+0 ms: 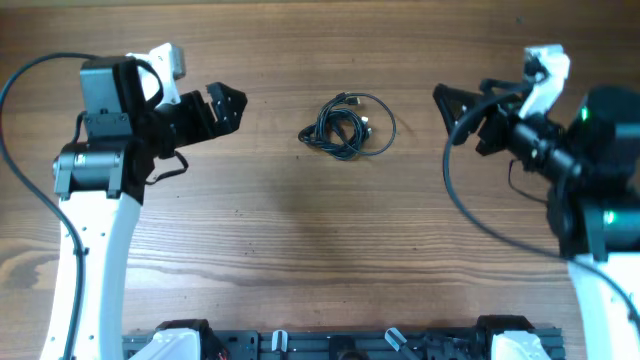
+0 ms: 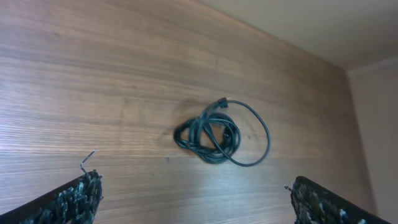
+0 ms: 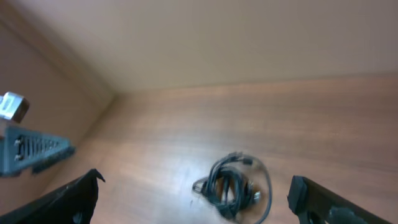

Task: Untangle cables
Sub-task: 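Move both grippers toward the black cable bundle and grasp it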

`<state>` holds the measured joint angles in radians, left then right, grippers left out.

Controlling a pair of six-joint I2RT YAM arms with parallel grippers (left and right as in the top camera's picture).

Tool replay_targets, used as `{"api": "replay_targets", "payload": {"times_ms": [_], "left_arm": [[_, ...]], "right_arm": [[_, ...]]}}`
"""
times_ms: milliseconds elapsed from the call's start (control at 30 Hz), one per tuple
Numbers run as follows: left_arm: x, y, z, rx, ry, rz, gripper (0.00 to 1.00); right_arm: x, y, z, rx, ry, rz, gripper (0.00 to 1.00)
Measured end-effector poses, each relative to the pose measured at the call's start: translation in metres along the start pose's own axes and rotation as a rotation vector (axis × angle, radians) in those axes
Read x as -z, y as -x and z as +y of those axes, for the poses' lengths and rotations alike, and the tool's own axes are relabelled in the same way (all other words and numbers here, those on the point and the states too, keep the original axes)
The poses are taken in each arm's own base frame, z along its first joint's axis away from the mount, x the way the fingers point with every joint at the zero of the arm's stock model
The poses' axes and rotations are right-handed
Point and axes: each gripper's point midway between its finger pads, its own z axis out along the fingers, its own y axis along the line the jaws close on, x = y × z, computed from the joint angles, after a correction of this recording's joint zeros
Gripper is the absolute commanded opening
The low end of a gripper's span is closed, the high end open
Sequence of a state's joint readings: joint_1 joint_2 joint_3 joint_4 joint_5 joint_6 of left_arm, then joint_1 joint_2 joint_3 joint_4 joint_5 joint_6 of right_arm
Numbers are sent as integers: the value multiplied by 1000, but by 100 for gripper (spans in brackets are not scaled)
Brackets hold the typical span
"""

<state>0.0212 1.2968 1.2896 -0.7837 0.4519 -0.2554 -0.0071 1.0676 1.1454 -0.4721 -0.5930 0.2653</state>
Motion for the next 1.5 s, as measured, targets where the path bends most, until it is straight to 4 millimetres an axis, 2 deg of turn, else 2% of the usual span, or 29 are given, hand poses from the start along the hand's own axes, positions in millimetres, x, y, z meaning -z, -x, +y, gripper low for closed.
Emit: {"api": "replay_targets", "payload": {"times_ms": [33,100,167,233,267,333,400,433,600,733,800,867,933,1033,1167,1200,1233,1267,1300,1433,1500], "left_arm": [[-2,0,-2,6,-14,7,100],[-2,14,-11,-20,-53,-47,93],[-6,24,-19,-46,-76,-83,90],[-31,24,-26,-77,-75,-64,89],[-58,15,-25,-80,-51,-19,86],[-98,1,-24,-74,-17,36,77],[-136,-19,-20,-71,17,100,73],[-161,-36,-19,-68,54,137,72],[-213,-87,-13,33,154,239,64],[-228,-104,-3,165,210,264,52],[-231,-112,4,242,252,273,52],[-231,-122,20,364,346,273,52],[-227,-125,30,477,417,244,48],[-229,-128,30,565,443,219,46],[-243,-151,23,614,469,237,43],[-245,-153,23,628,474,235,38],[-246,-153,22,636,476,234,29],[-246,-153,21,639,475,232,12],[-248,-151,19,646,468,226,4],[-251,-149,19,643,472,207,4],[-254,-145,13,537,424,228,4]], "right_arm": [[-7,0,0,-11,19,38,100],[-17,0,1,-22,54,86,100],[-26,-8,-4,-49,66,130,100],[-40,-21,-14,-90,68,183,100],[-41,-24,-15,-101,71,198,99],[-42,-34,-17,-110,75,238,95],[-42,-38,-17,-95,78,251,94],[-41,-42,-17,-87,76,267,93],[-39,-50,-20,-99,56,295,93],[-39,-50,-21,-100,51,297,93],[-38,-51,-21,-102,51,300,93],[-39,-51,-21,-103,50,300,93],[-38,-53,-22,-108,49,307,93],[-42,-58,-26,-125,43,329,93],[-44,-62,-28,-137,40,344,93],[-43,-63,-28,-141,39,349,93],[-43,-64,-28,-144,38,352,93],[-43,-65,-28,-146,37,356,93],[-43,-66,-30,-148,29,359,93],[-43,-66,-31,-146,22,358,93],[-43,-65,-31,-145,22,356,93]]}}
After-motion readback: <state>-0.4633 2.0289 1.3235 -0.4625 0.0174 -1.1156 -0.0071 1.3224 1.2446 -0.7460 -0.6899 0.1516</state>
